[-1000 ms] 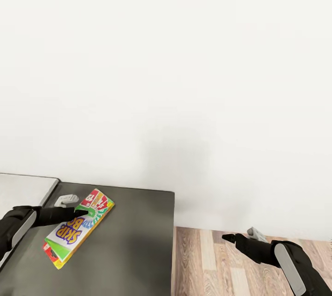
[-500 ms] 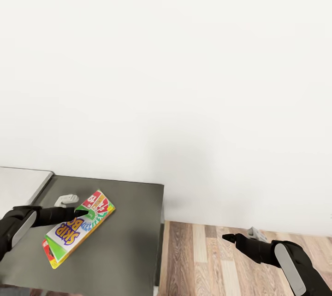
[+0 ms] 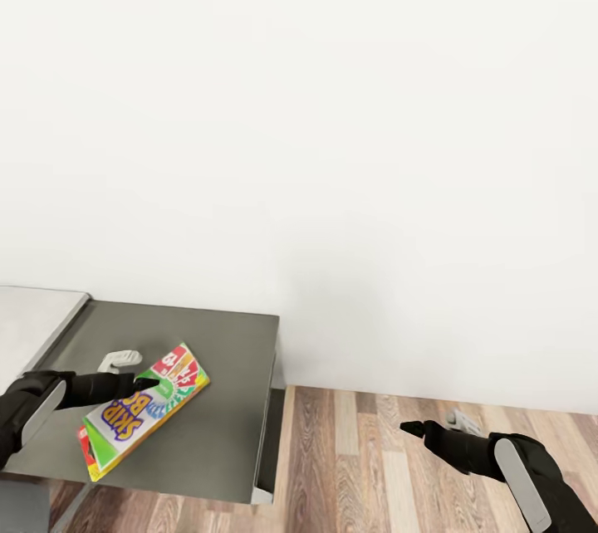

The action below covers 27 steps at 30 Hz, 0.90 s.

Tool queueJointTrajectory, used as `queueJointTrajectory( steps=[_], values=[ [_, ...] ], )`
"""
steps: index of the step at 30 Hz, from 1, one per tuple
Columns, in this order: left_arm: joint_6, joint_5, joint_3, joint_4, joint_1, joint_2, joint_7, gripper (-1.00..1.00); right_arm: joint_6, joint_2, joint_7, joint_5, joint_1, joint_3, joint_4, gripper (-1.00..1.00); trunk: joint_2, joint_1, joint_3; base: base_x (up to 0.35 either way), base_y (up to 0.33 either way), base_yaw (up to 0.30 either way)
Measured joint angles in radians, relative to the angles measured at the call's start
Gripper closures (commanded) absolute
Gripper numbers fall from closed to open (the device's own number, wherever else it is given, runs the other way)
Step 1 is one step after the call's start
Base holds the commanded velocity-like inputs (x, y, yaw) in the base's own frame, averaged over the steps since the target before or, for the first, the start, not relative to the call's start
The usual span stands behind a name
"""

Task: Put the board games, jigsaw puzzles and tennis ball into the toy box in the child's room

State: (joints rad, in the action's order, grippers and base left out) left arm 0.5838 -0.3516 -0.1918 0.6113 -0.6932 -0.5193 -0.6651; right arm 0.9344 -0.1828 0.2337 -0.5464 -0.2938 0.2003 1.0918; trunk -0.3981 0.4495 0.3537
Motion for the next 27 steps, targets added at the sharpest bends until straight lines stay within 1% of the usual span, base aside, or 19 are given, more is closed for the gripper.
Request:
queueJointTrajectory(
  steps=[4, 9, 16, 20, 27],
  values=[
    [0.001, 0.000, 0.001, 0.000, 0.000, 0.000, 0.000, -1.00, 0.001, 0.000, 0.000, -0.001, 0.000, 0.001, 0.000, -1.00, 0.000, 0.000, 0.000, -0.004, -0.179, 0.000],
    [0.001, 0.000, 0.001, 0.000, 0.000, 0.000, 0.000, -1.00, 0.001, 0.000, 0.000, -0.001, 0.000, 0.001, 0.000, -1.00, 0.000, 0.000, 0.000, -0.020, -0.033, 0.000],
    [0.001, 0.000, 0.001, 0.000, -0.001, -0.001, -0.001, -1.00, 0.001, 0.000, 0.001, -0.002, 0.000, 0.003, 0.000, -1.00, 0.000, 0.000, 0.000, -0.126, -0.003, 0.000],
    [0.004, 0.000, 0.001, 0.000, 0.000, 0.000, 0.000, -1.00, 0.001, 0.000, 0.000, -0.001, 0.000, 0.003, 0.000, -1.00, 0.000, 0.000, 0.000, -0.211, 0.000, 0.000],
    [0.004, 0.000, 0.001, 0.000, 0.000, 0.000, 0.000, -1.00, 0.001, 0.000, 0.000, -0.002, 0.000, 0.003, 0.000, -1.00, 0.000, 0.000, 0.000, -0.073, -0.009, 0.000]
  ],
)
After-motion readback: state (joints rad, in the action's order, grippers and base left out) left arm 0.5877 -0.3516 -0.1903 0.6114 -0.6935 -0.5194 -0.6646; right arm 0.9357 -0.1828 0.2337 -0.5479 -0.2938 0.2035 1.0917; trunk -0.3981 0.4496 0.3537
